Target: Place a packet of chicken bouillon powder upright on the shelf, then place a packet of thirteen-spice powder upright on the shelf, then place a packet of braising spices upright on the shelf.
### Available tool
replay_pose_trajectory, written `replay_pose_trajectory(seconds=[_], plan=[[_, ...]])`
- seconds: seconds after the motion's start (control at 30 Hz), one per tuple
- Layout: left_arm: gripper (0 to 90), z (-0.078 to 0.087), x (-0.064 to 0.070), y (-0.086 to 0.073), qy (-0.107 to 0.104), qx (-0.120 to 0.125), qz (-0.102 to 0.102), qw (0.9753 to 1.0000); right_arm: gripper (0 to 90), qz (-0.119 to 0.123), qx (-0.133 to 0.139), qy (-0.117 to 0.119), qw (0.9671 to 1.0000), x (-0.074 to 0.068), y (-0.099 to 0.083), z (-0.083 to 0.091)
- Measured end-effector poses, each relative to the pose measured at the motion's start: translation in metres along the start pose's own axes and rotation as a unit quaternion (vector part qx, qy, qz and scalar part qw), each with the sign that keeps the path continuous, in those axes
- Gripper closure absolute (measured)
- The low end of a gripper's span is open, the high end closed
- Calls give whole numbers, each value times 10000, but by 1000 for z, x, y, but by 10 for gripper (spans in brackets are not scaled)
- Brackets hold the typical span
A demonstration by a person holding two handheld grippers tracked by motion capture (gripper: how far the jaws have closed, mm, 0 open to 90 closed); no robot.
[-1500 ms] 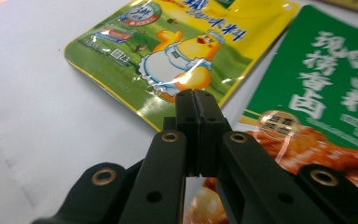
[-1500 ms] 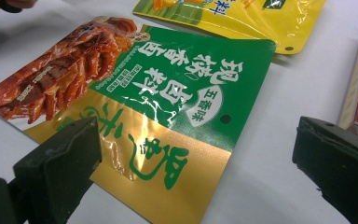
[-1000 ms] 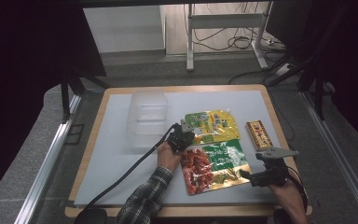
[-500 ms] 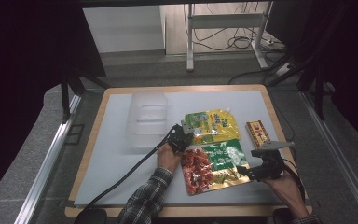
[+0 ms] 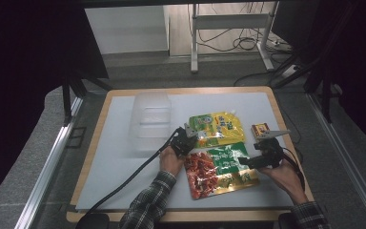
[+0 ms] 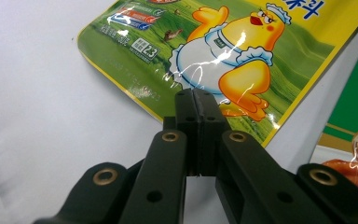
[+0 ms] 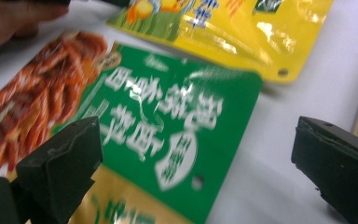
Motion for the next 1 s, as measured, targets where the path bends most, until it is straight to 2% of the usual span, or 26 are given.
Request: replay_pose_trajectory(seconds=[0.13, 0.3, 0.4, 0.73, 1.0], plan=[[900, 0, 0, 0, -1, -2, 35, 10000, 39, -148, 165, -49, 9997, 11, 12, -9], [900, 0, 0, 0, 13, 5, 22, 10000, 49, -161, 269, -166, 9994, 22, 23, -18], [900, 0, 0, 0, 22, 3, 10, 10000, 59, -103, 228, -238, 9994, 26, 26, -25], [900, 0, 1, 0, 52, 10, 17, 10000, 67, -124, 130, -321, 9993, 35, 35, -40], [900, 0, 1, -1, 71, -2, -13, 10000, 69, -231, 27, -362, 9991, 42, 36, -50]])
Point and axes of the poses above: each handheld gripper's, and its own axes: z roughly backward along the jaws, y roughly out of its top, x roughly to its right, the point moved 10 cm from there along -z, roughly forward along the jaws, and after that the axes turned 6 degrees about y, right-handed, at the moved point
